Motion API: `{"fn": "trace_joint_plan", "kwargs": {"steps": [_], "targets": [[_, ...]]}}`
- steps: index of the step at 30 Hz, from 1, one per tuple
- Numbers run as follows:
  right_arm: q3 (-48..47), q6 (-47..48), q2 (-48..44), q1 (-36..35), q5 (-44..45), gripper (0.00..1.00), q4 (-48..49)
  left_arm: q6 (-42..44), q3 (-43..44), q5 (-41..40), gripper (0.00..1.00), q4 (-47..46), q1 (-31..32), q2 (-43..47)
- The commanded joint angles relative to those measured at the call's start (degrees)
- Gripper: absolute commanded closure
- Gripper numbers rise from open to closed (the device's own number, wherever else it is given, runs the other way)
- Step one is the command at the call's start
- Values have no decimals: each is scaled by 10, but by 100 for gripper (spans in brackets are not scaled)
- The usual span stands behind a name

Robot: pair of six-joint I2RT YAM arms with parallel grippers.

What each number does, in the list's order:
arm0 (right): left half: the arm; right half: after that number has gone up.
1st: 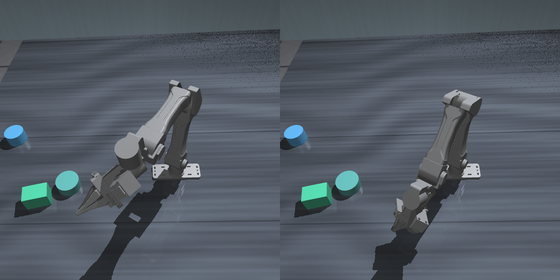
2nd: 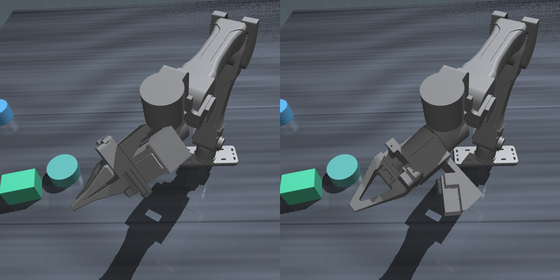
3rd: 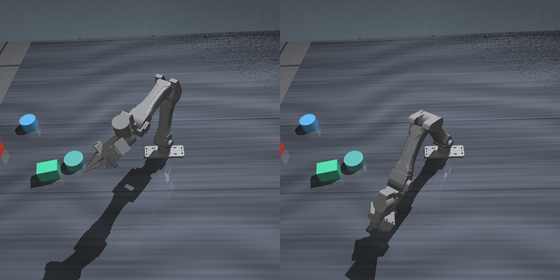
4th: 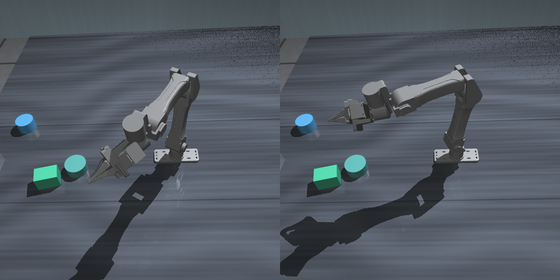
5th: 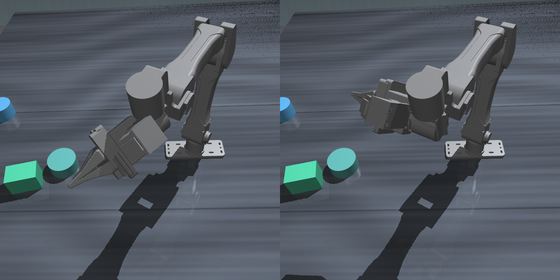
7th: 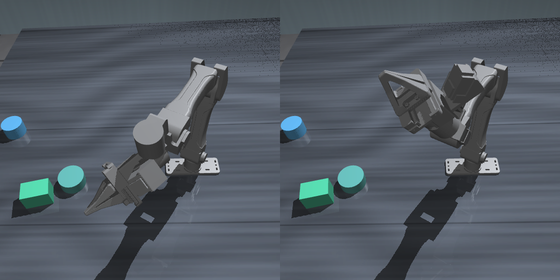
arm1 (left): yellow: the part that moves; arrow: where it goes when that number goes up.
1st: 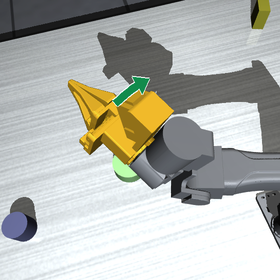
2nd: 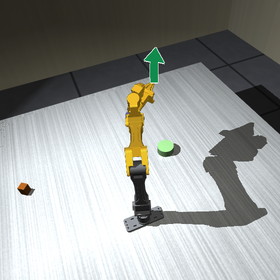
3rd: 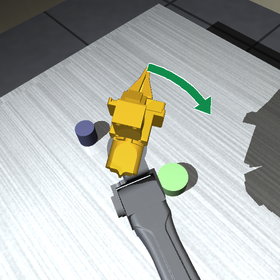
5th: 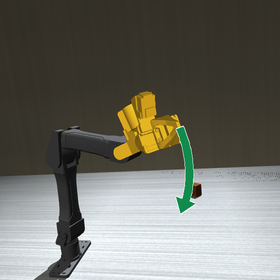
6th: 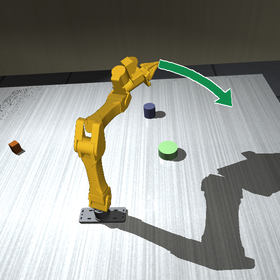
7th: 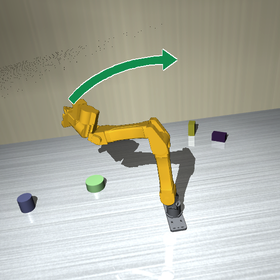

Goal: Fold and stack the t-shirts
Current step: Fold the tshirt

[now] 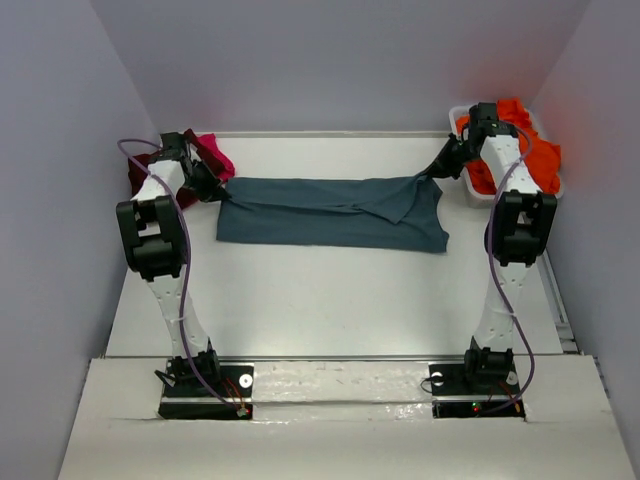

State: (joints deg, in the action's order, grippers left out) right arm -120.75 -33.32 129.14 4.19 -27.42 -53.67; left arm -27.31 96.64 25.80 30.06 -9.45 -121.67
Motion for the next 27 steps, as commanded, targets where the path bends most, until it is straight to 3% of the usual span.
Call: {"fn": "trace_joint_plan", "kwargs": {"steps": [1, 15, 20, 21, 23, 24, 27], "targets": [[-48, -3, 15, 4, -11, 93, -5, 2, 36, -6, 94, 8, 0, -2], [-72, -7, 55, 4, -20, 93, 13, -1, 57, -12, 94, 12, 5, -33], [-74, -7, 63, 4, -19, 93, 18, -3, 56, -23, 88, 11, 5, -34], [-73, -6, 65, 4, -22, 93, 21, -3, 55, -27, 77, 10, 10, -33], [-73, -7, 65, 4, -23, 93, 24, -3, 54, -37, 71, 8, 10, -29], [-73, -6, 66, 4, -24, 93, 28, -5, 53, -43, 61, 7, 10, -27], [-73, -6, 66, 4, -26, 93, 32, -3, 52, -53, 45, 5, 10, -22]]}}
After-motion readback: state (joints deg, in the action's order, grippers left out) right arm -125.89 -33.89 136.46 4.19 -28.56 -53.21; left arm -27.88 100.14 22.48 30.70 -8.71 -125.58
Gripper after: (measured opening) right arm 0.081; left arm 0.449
